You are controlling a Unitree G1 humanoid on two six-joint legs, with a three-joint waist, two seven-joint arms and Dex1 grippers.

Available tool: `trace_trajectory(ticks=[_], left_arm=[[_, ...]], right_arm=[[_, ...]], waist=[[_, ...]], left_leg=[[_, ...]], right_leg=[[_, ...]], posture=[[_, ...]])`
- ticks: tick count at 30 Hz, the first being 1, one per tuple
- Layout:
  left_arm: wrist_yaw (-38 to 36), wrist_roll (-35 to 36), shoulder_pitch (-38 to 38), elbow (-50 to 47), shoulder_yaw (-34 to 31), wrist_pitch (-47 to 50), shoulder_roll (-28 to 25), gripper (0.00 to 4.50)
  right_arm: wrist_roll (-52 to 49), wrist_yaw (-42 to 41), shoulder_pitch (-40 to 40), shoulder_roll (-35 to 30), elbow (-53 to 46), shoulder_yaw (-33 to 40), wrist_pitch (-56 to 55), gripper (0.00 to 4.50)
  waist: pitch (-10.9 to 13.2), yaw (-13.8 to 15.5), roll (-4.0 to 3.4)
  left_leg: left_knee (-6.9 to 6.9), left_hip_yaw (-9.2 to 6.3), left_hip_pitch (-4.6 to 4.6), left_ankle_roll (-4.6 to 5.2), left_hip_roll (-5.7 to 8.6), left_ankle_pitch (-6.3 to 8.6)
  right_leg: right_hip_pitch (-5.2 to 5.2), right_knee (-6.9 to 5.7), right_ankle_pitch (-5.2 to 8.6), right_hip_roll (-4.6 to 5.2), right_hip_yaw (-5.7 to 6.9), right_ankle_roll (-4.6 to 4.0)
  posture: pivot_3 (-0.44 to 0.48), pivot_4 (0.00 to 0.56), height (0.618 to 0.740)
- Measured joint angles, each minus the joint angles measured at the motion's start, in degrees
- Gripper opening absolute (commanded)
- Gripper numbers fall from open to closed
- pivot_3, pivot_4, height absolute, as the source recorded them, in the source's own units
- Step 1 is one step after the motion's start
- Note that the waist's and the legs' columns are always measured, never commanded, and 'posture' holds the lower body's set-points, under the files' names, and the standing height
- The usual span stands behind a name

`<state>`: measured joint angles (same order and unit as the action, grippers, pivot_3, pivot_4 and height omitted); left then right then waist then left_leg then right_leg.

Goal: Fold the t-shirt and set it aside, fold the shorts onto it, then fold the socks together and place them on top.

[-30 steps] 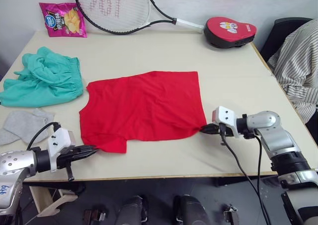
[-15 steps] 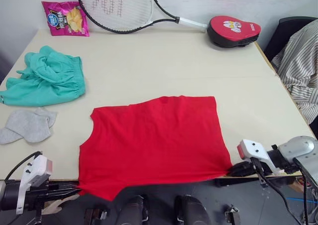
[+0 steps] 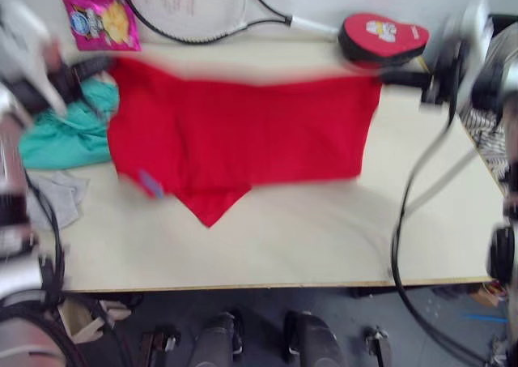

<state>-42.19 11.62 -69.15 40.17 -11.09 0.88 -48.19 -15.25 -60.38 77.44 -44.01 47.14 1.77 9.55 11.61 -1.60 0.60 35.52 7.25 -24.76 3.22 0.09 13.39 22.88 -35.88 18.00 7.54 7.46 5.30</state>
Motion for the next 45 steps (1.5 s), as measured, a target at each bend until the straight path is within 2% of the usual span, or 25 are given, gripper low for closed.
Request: trace_trajectory(ticks=[2, 4, 7, 9, 11, 14, 19, 20, 21, 24, 26, 28, 32, 35, 40, 45], left_arm=[[3.28, -2.15, -11.61, 11.57, 0.55, -8.55, 1.81, 0.00], [5.99, -3.22, -19.94, 18.19, 0.39, -16.75, 2.15, 0.00], [6.18, -3.91, -25.07, 21.27, 0.31, -25.00, 1.82, 0.00], [3.21, -4.06, -23.00, 20.76, 0.37, -30.18, 0.18, 0.00], [-0.92, -3.61, -16.65, 17.94, 0.21, -32.26, -1.68, 0.00], [-6.43, -1.69, -2.83, 10.19, -0.27, -31.55, -3.10, 0.00], [-9.48, -0.83, 35.36, -12.32, -2.98, -26.60, -6.17, 0.00], [-9.32, -1.38, 45.17, -19.32, -4.01, -23.73, -6.32, 0.00], [-9.33, -1.53, 46.46, -20.17, -3.97, -23.36, -6.31, 0.00], [-8.09, -1.77, 63.23, -37.70, -8.47, -11.48, -6.72, 0.00], [-7.87, -0.67, 70.65, -47.22, -10.80, -2.29, -6.72, 0.00], [-8.02, 1.21, 75.28, -54.51, -11.83, 6.10, -6.90, 0.00], [-10.01, 6.00, 83.77, -64.82, -12.97, 21.68, -8.24, 0.00], [-12.23, 10.59, 86.13, -69.07, -13.21, 29.97, -8.93, 0.00], [-15.01, 17.09, 86.50, -73.52, -15.50, 38.15, -9.79, 0.00], [-15.86, 17.43, 84.65, -73.06, -15.06, 39.05, -10.95, 0.00]], right_arm=[[3.79, 9.04, 6.43, 1.10, 10.00, 0.85, -10.14, 0.03], [5.34, 14.41, 9.99, 1.94, 15.21, 1.95, -18.66, 0.03], [6.69, 17.05, 11.91, 1.99, 18.07, 3.16, -26.50, 0.03], [7.68, 17.21, 10.53, 1.34, 17.79, 3.31, -32.66, 0.03], [7.66, 16.07, 6.20, 0.10, 16.32, 3.90, -36.35, 0.03], [7.64, 10.87, -2.87, -0.37, 12.20, 3.21, -38.36, 0.03], [8.30, -0.75, -30.70, -3.01, -4.67, -1.50, -39.36, 0.03], [7.95, -2.91, -38.20, -4.03, -11.85, -2.11, -36.93, 0.03], [7.92, -3.30, -39.33, -4.34, -12.82, -2.32, -36.58, 0.03], [3.77, -6.39, -53.36, -9.82, -31.43, -2.36, -23.17, 0.03], [0.49, -7.71, -59.55, -13.28, -41.19, -1.38, -12.96, 0.03], [-1.83, -8.87, -62.99, -16.19, -46.93, -1.23, -4.94, 0.03], [-5.65, -11.65, -69.97, -21.43, -54.22, -0.91, 8.54, 0.03], [-6.55, -12.90, -71.98, -22.31, -56.98, -1.22, 13.78, 0.03], [-7.99, -14.67, -73.74, -23.56, -59.43, -1.25, 19.34, 0.03], [-5.99, -12.93, -75.45, -22.34, -57.93, -1.02, 16.24, 0.03]], waist=[[0.03, -0.06, 0.04], [0.06, -0.23, 0.06], [0.07, -0.33, 0.05], [0.07, -0.39, 0.05], [0.08, -0.37, 0.03], [0.09, -0.37, 0.01], [0.23, -0.44, -0.19], [0.31, -0.35, -0.24], [0.33, -0.29, -0.27], [0.38, 0.17, -0.34], [0.35, 0.62, -0.31], [0.33, 0.91, -0.33], [0.32, 1.34, -0.34], [0.32, 1.54, -0.33], [0.31, 1.56, -0.32], [0.29, 1.77, -0.29]], left_leg=[[0.10, 0.03, -0.44, 0.25, 0.10, 0.16], [0.10, 0.19, -0.71, 0.44, 0.24, 0.27], [0.08, 0.31, -0.60, 0.70, 0.26, 0.43], [0.03, 0.34, -0.54, 0.76, 0.27, 0.48], [0.06, 0.33, -0.53, 0.84, 0.26, 0.52], [0.41, 0.33, -0.60, 0.88, 0.24, 0.54], [0.90, 0.33, -0.42, 1.07, 0.23, 0.53], [0.98, 0.33, -0.49, 1.17, 0.22, 0.44], [1.01, 0.32, -0.47, 1.18, 0.23, 0.42], [1.40, -0.09, -0.30, 0.91, 0.16, 0.65], [1.42, -0.31, -0.25, 0.76, 0.18, 0.77], [1.34, -0.31, -0.19, 0.90, 0.18, 0.90], [0.87, -0.17, -0.01, 0.33, 0.17, 0.79], [0.71, -0.15, 0.04, 0.18, 0.15, 0.69], [0.72, -0.10, 0.32, 0.21, 0.14, 0.63], [0.67, -0.12, 0.58, 0.19, 0.15, 0.68]], right_leg=[[0.44, -0.07, -0.04, -0.01, 0.36, 0.11], [0.85, -0.09, -0.18, 0.12, 0.57, 0.36], [0.79, -0.17, -0.26, 0.38, 1.45, 0.51], [0.74, -0.20, -0.26, 0.49, 1.77, 0.52], [0.66, -0.27, -0.25, 0.48, 1.82, 0.53], [0.54, -0.29, -0.26, 0.48, 1.78, 0.54], [-0.19, -0.10, -0.21, 0.70, 1.55, 0.60], [-0.23, -0.01, -0.21, 0.81, 1.48, 0.58], [-0.25, -0.06, -0.21, 0.92, 1.42, 0.58], [-0.56, -0.05, -0.33, 1.13, 1.28, 0.45], [-0.53, -0.02, -0.31, 0.99, 0.61, 0.42], [-0.44, -0.06, -0.27, 0.95, 0.33, 0.35], [-0.40, 0.10, -0.07, 0.93, 0.14, 0.21], [-0.40, 0.10, 0.01, 0.85, 0.23, 0.15], [-0.65, 0.05, 0.01, 0.82, 0.22, 0.15], [-0.92, 0.18, 0.01, 0.84, 0.22, 0.15]], posture=[[0.000, 0.150, 0.740], [0.000, 0.150, 0.740], [0.000, 0.150, 0.740], [0.000, 0.150, 0.740], [0.000, 0.150, 0.740], [0.000, 0.150, 0.740], [0.000, 0.150, 0.740], [0.000, 0.150, 0.740], [0.000, 0.150, 0.740], [0.000, 0.150, 0.740], [0.000, 0.150, 0.740], [0.000, 0.150, 0.740], [0.000, 0.150, 0.740], [0.000, 0.150, 0.740], [0.000, 0.150, 0.740], [0.000, 0.150, 0.740]])
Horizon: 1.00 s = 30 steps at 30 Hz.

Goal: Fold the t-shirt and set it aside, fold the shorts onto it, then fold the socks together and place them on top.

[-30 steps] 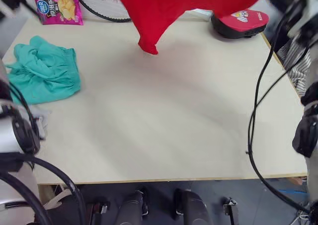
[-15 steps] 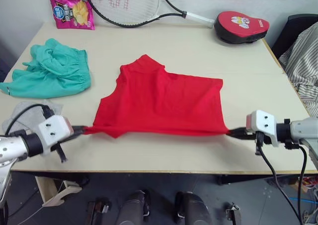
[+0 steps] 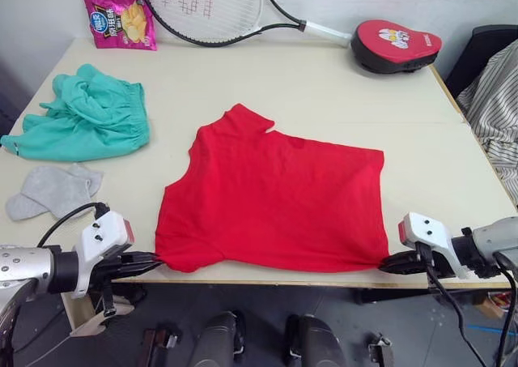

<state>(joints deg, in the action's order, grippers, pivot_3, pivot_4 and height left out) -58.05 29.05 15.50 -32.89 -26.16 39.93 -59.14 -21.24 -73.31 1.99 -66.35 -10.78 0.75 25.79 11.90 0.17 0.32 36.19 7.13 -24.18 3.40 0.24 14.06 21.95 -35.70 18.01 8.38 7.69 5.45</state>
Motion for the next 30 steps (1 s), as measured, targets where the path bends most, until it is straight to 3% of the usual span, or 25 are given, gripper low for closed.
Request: trace_trajectory(ticks=[8, 10, 17, 22, 30], left_arm=[[-7.27, -1.80, -15.42, 13.27, 8.90, -7.00, -5.43, 0.00], [-8.79, -2.33, -17.41, 15.29, 11.16, -7.99, -5.76, 0.00], [-15.69, -7.06, -36.74, 28.93, 26.52, -11.05, -3.32, 0.00], [-18.22, -10.03, -41.28, 34.47, 31.65, -12.57, -1.07, 0.00], [-19.40, -12.40, -44.21, 39.41, 33.43, -13.80, 1.18, 0.00]], right_arm=[[-2.44, 0.13, -2.11, 2.51, 5.17, 3.72, -0.36, 0.03], [-3.09, -0.18, -2.64, 2.51, 5.38, 4.40, 0.54, 0.03], [-9.66, -1.18, -6.98, 2.61, 4.24, 9.58, 8.51, 0.03], [-12.74, 0.29, -7.97, 4.12, 1.65, 12.18, 12.62, 0.03], [-15.64, 4.93, -7.79, 6.77, -2.31, 13.04, 18.45, 0.03]], waist=[[-0.01, 0.42, 0.00], [-0.01, 0.39, 0.00], [-0.01, 1.16, 0.00], [-0.02, 1.01, 0.03], [-0.03, 1.13, 0.05]], left_leg=[[-0.03, 0.07, 0.00, 0.00, 0.01, -0.01], [-0.06, 0.07, 0.00, 0.01, 0.01, -0.01], [0.02, 0.15, 0.01, 0.17, 0.01, -0.09], [0.03, 0.14, 0.00, 0.32, -0.02, -0.18], [0.09, 0.12, -0.01, 0.34, -0.02, -0.18]], right_leg=[[0.04, -0.02, 0.00, -0.02, -0.01, 0.00], [0.03, -0.01, 0.00, -0.03, 0.00, 0.00], [0.02, -0.12, -0.01, -0.08, -0.01, 0.02], [0.04, -0.13, -0.01, -0.12, -0.02, 0.02], [0.04, -0.15, -0.01, -0.09, -0.02, 0.02]], posture=[[0.000, 0.150, 0.740], [0.000, 0.150, 0.740], [0.000, 0.150, 0.740], [0.000, 0.150, 0.740], [0.000, 0.150, 0.740]])
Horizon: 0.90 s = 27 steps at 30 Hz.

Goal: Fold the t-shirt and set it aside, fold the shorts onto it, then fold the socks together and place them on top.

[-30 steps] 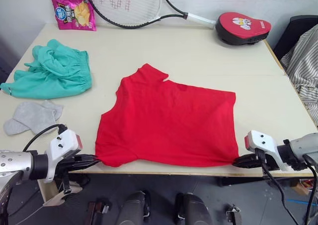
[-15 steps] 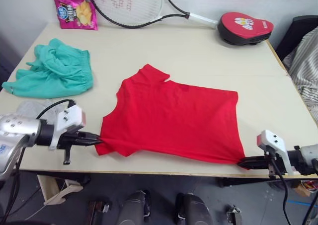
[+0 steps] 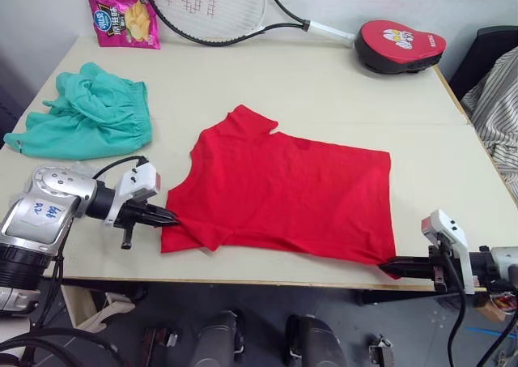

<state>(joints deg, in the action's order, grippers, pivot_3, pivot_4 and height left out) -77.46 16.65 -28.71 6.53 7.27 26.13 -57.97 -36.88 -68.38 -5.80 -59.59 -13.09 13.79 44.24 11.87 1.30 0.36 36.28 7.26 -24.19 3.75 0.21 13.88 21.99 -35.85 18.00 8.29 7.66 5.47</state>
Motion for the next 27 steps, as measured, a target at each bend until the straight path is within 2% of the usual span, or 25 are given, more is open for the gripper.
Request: trace_trajectory(ticks=[1, 4, 5, 6, 13, 15, 18, 19, 22, 27], left_arm=[[0.01, 0.01, 0.00, 0.54, -0.03, 0.00, 0.50, 0.00], [0.96, -0.02, 0.01, 1.40, -0.11, -0.45, 2.42, 0.64], [1.76, -0.12, 0.00, 2.07, -0.39, -1.14, 3.40, 0.95], [2.62, -0.21, 0.01, 3.26, -0.65, -1.81, 4.20, 1.26], [10.28, 1.35, 0.11, 6.04, -8.31, -3.74, 10.12, 3.48], [13.01, 1.23, 0.20, 7.50, -10.38, -5.70, 10.91, 3.50], [16.00, 1.35, 0.84, 9.02, -13.79, -8.40, 12.00, 3.50], [16.18, 1.96, 1.85, 9.07, -15.64, -9.13, 11.99, 3.31], [13.53, 5.00, 6.35, 6.67, -19.26, -9.94, 10.78, 2.57], [3.86, 6.87, 17.05, -3.52, -19.71, -12.19, 4.86, 0.95]], right_arm=[[-0.45, 0.66, 0.17, 0.59, -0.31, 0.25, 0.73, 0.03], [-1.61, 3.08, 0.65, 2.45, -0.44, 0.71, 2.32, 0.00], [-1.93, 3.92, 0.63, 2.80, -0.59, 1.12, 2.96, 0.50], [-2.27, 4.58, 0.58, 2.97, -0.92, 1.82, 3.40, 0.74], [-2.66, 6.33, -5.03, 2.98, -2.30, 9.76, 3.48, 3.20], [-2.51, 6.40, -6.58, 2.98, -2.34, 12.24, 3.08, 3.85], [-1.90, 6.85, -7.37, 3.07, -2.36, 16.03, 0.93, 3.85], [-1.55, 7.36, -6.90, 3.53, -2.60, 17.53, -0.34, 3.87], [-1.75, 7.81, -5.82, 4.09, -4.56, 19.37, -2.07, 3.25], [-4.37, 6.29, -6.30, 4.00, -16.09, 16.04, -1.93, 1.53]], waist=[[-0.01, 0.00, 0.01], [-0.01, 0.02, 0.02], [-0.01, 0.02, 0.01], [-0.01, 0.04, 0.02], [-0.06, 0.22, 0.11], [-0.07, 0.19, 0.12], [-0.07, -0.09, 0.12], [-0.08, -0.26, 0.15], [-0.09, -0.66, 0.16], [-0.10, -1.15, 0.16]], left_leg=[[0.01, -0.01, 0.01, 0.00, 0.00, 0.00], [0.04, -0.01, 0.00, 0.01, 0.00, 0.00], [0.04, -0.01, 0.00, 0.02, 0.00, 0.00], [0.04, -0.02, 0.00, 0.02, 0.00, 0.00], [0.14, -0.07, 0.00, 0.13, 0.02, 0.01], [0.14, -0.07, 0.02, 0.14, 0.02, 0.01], [0.14, -0.06, 0.05, 0.12, 0.01, 0.03], [0.12, -0.06, 0.06, 0.11, 0.00, 0.03], [0.05, -0.06, 0.06, 0.07, -0.01, 0.04], [-0.03, -0.10, 0.08, -0.23, -0.01, 0.19]], right_leg=[[-0.01, 0.00, 0.00, 0.00, 0.00, 0.00], [-0.01, -0.02, 0.00, 0.02, 0.00, 0.00], [-0.01, -0.03, 0.00, 0.02, 0.00, 0.00], [-0.01, -0.03, 0.00, 0.02, 0.01, 0.00], [-0.14, 0.00, -0.03, 0.03, 0.08, 0.06], [-0.16, 0.00, -0.04, 0.02, 0.07, 0.08], [-0.15, -0.01, -0.05, 0.02, 0.04, 0.08], [-0.14, -0.01, -0.05, 0.00, 0.04, 0.08], [-0.10, 0.00, -0.04, 0.01, 0.03, 0.08], [-0.16, 0.14, -0.04, 0.07, 0.03, 0.08]], posture=[[0.000, 0.150, 0.740], [0.000, 0.150, 0.740], [0.000, 0.150, 0.740], [0.000, 0.150, 0.740], [0.000, 0.150, 0.740], [0.000, 0.150, 0.740], [0.000, 0.150, 0.740], [0.000, 0.150, 0.740], [0.000, 0.150, 0.740], [0.000, 0.150, 0.740]])
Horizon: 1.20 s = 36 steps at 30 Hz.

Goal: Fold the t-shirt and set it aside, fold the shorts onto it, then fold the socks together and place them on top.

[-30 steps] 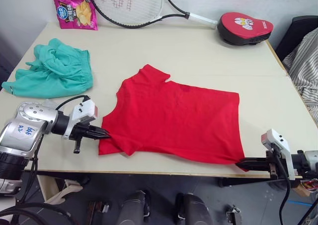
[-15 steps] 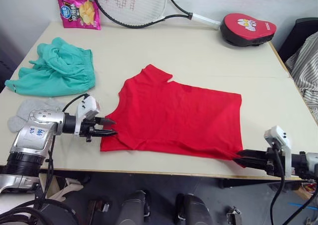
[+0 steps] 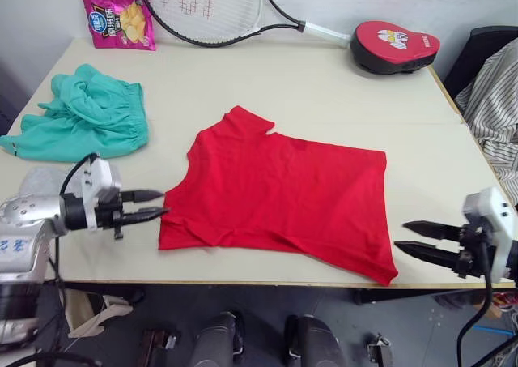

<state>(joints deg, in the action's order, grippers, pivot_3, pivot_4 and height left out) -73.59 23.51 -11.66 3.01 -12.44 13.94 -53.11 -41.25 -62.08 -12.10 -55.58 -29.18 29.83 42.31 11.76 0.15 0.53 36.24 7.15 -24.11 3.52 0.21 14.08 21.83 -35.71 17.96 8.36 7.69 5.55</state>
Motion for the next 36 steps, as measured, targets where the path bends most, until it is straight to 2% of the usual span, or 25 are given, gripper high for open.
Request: trace_trajectory(ticks=[3, 4, 6, 9, 15, 21, 29, 36], left_arm=[[-1.47, 0.03, 3.56, -4.93, 1.05, -0.78, 0.48, 0.00], [-1.11, 0.05, 3.77, -6.41, 1.90, -0.77, 1.29, 0.00], [0.25, -0.63, 4.25, -9.20, 3.67, -1.67, 3.11, 0.00], [2.03, -3.84, 5.10, -10.96, 8.31, -4.39, 5.57, 0.00], [7.54, -9.52, 4.38, -11.01, 14.39, -7.08, 10.29, 0.00], [9.90, -11.73, 3.32, -9.01, 15.77, -9.06, 11.19, 0.00], [13.43, -12.03, -0.52, -3.50, 15.67, -10.45, 14.55, 0.00], [15.14, -10.94, -1.08, -2.28, 15.51, -10.28, 16.39, 0.00]], right_arm=[[1.26, 2.62, 0.06, 3.24, -7.12, -8.60, -2.09, 0.41], [2.55, 4.38, 0.12, 5.19, -8.51, -11.99, -2.97, 0.03], [7.18, 8.41, 0.04, 8.37, -9.94, -18.13, -5.58, 0.03], [15.97, 12.55, -1.44, 9.60, -10.27, -27.04, -10.45, 0.03], [29.18, 20.82, -2.01, 13.65, -9.95, -36.57, -16.80, 0.03], [35.08, 25.15, -5.25, 13.75, -9.90, -36.33, -20.92, 0.03], [37.35, 27.56, -10.06, 13.84, -8.27, -24.71, -25.65, 0.03], [37.75, 28.59, -8.79, 16.47, -6.90, -21.75, -27.83, 0.03]], waist=[[-0.02, 0.38, 0.04], [-0.02, 0.61, 0.04], [-0.03, 0.85, 0.03], [-0.04, 1.10, 0.03], [-0.07, 1.18, 0.07], [-0.09, 1.19, 0.07], [-0.14, 1.29, 0.14], [-0.17, 1.17, 0.13]], left_leg=[[-0.03, -0.07, -0.01, -0.03, 0.01, 0.02], [-0.03, -0.07, -0.01, -0.03, 0.03, 0.02], [-0.05, -0.04, -0.02, -0.03, 0.07, 0.03], [-0.08, 0.04, -0.04, -0.04, 0.09, 0.03], [-0.05, 0.06, -0.03, -0.08, 0.08, -0.01], [-0.05, 0.05, -0.02, -0.07, 0.06, -0.01], [-0.03, 0.04, 0.00, -0.02, 0.06, -0.03], [-0.01, 0.05, 0.02, 0.01, 0.01, -0.06]], right_leg=[[-0.03, 0.09, 0.00, 0.04, 0.01, 0.00], [-0.02, 0.10, 0.00, 0.06, 0.00, 0.00], [-0.01, 0.12, -0.01, 0.08, -0.03, 0.02], [0.07, 0.11, -0.02, 0.06, -0.05, 0.03], [0.09, 0.00, -0.02, 0.00, -0.05, 0.03], [0.08, 0.01, -0.02, -0.02, -0.06, 0.03], [0.01, 0.01, -0.02, -0.07, -0.02, 0.04], [0.01, -0.03, -0.02, -0.12, -0.04, 0.04]], posture=[[0.000, 0.150, 0.740], [0.000, 0.150, 0.740], [0.000, 0.150, 0.740], [0.000, 0.150, 0.740], [0.000, 0.150, 0.740], [0.000, 0.150, 0.740], [0.000, 0.150, 0.740], [0.000, 0.150, 0.740]])
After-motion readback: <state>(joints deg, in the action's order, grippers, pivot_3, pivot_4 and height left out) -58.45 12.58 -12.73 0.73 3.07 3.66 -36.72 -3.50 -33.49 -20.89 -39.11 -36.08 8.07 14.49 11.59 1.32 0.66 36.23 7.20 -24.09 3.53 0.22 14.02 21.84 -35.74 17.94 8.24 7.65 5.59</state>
